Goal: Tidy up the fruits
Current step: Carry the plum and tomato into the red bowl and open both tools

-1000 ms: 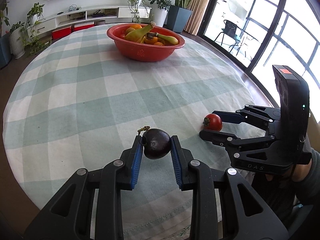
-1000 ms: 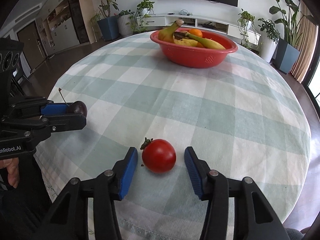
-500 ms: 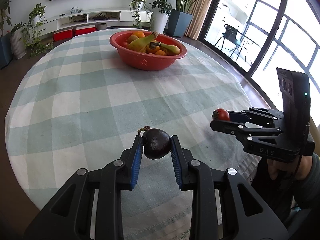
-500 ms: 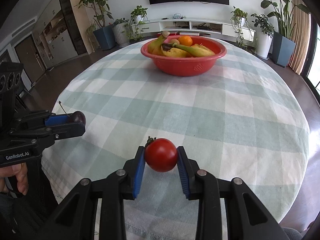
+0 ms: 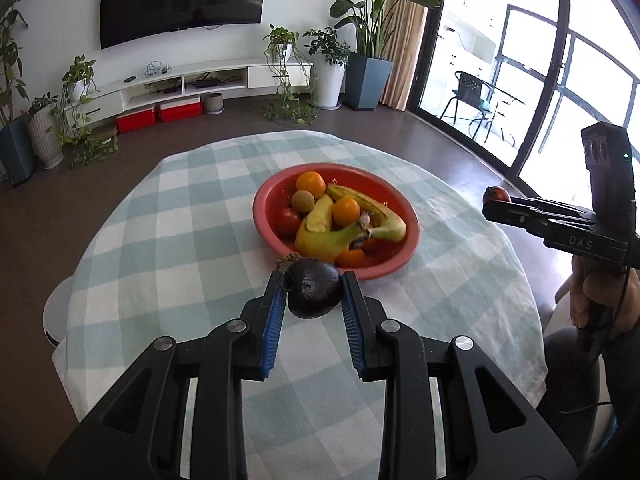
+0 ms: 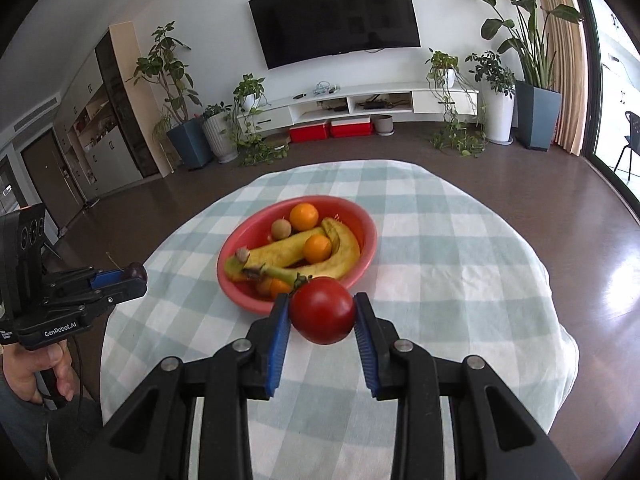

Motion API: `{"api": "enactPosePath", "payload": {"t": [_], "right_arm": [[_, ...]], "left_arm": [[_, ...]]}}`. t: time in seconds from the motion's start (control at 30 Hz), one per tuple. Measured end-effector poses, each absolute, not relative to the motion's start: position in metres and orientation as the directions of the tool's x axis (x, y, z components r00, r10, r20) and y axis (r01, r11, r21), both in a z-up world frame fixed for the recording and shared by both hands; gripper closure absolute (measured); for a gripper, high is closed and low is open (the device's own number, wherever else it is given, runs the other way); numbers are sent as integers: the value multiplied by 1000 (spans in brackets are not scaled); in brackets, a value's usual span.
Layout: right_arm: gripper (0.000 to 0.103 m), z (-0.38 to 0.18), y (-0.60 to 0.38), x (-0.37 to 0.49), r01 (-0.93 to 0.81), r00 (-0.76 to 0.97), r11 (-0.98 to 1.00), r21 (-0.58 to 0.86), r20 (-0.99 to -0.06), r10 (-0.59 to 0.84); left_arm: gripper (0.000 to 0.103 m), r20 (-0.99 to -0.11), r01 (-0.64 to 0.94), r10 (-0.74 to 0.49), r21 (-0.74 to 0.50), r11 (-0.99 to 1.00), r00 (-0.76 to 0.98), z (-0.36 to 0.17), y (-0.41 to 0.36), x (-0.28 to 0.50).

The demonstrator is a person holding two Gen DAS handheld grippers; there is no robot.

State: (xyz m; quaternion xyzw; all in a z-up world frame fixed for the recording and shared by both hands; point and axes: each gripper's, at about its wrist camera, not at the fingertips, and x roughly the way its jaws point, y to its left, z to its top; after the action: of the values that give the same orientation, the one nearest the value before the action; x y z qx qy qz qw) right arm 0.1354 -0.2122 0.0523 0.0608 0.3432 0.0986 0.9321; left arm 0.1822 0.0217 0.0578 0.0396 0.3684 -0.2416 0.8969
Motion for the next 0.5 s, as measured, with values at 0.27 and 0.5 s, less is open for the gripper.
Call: {"api": "enactPosePath", "payload": {"t": [0.27, 0.5], "right_arm": [[69, 42, -194, 213, -170, 724, 965, 200, -639, 259], [69, 18, -173, 251, -203, 698, 966, 159, -669, 257]], "left_arm": [[77, -702, 499, -378, -37, 866, 603, 63, -18, 268], [77, -748, 555, -361, 13, 831, 558, 27, -53, 303]]}}
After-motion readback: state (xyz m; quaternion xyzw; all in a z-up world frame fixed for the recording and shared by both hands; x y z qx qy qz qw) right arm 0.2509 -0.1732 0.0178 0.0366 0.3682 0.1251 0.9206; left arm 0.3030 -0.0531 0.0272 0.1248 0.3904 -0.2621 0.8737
